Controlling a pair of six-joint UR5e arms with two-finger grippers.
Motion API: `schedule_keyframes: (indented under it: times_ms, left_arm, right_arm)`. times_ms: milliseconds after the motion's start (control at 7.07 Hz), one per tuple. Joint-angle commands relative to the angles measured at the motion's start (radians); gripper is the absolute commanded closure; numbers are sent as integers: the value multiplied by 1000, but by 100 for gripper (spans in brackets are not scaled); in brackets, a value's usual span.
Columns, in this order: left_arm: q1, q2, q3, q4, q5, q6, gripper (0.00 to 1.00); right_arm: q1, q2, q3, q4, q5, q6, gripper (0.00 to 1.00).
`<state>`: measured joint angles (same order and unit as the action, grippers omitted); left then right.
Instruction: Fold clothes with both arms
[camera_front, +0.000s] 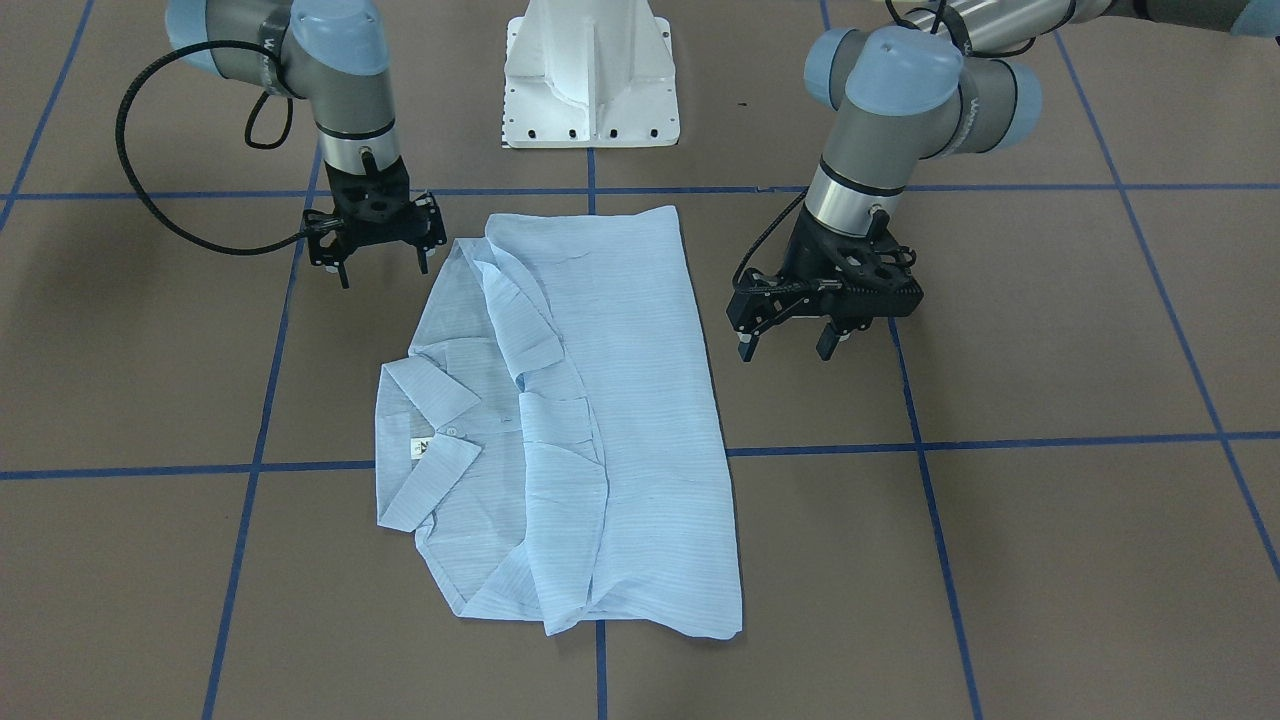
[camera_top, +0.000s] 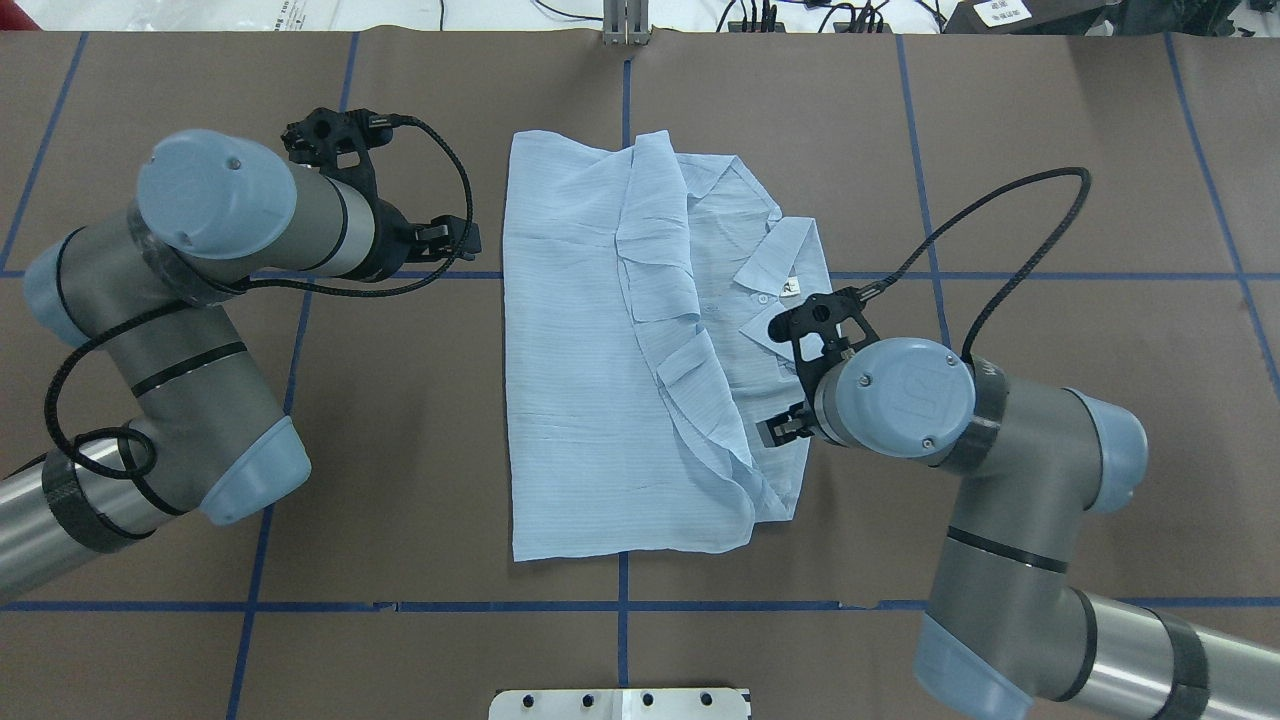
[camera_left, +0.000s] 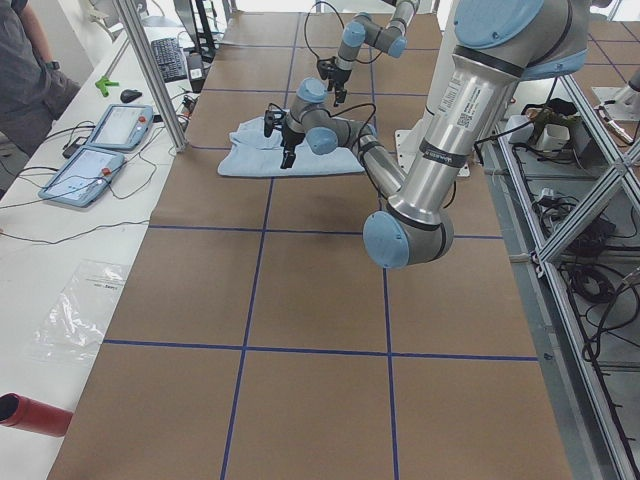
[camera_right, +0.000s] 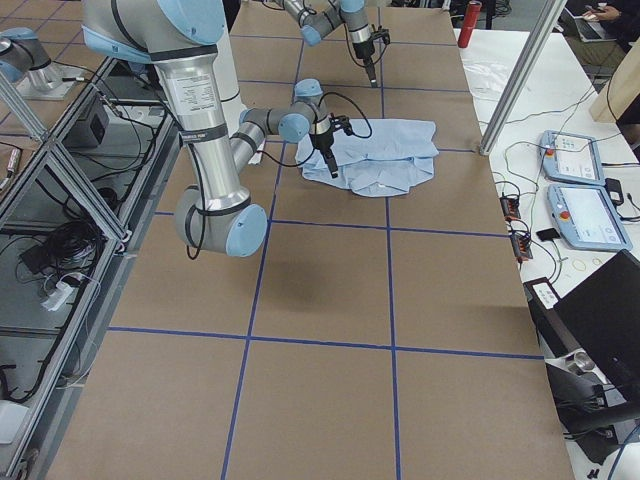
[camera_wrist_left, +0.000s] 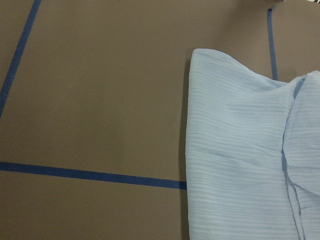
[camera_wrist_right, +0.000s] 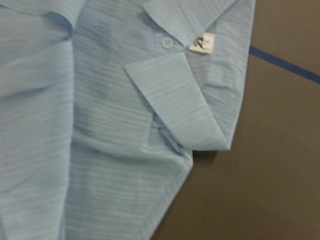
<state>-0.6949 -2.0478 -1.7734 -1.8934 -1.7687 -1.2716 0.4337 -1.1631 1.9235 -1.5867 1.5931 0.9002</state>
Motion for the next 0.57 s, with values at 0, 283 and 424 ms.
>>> schedule_keyframes:
  times_ms: [0, 283, 424]
  left_arm:
    - [0, 5, 8, -4, 0, 1, 0]
    - [0, 6, 9, -6, 0, 1, 0]
    - [0, 6, 9, -6, 0, 1, 0]
  right_arm:
    - [-1, 104, -47, -1, 1, -3, 0]
    - [-33, 125, -93, -2, -4, -3, 0]
    - [-50, 128, -109, -2, -21, -4, 0]
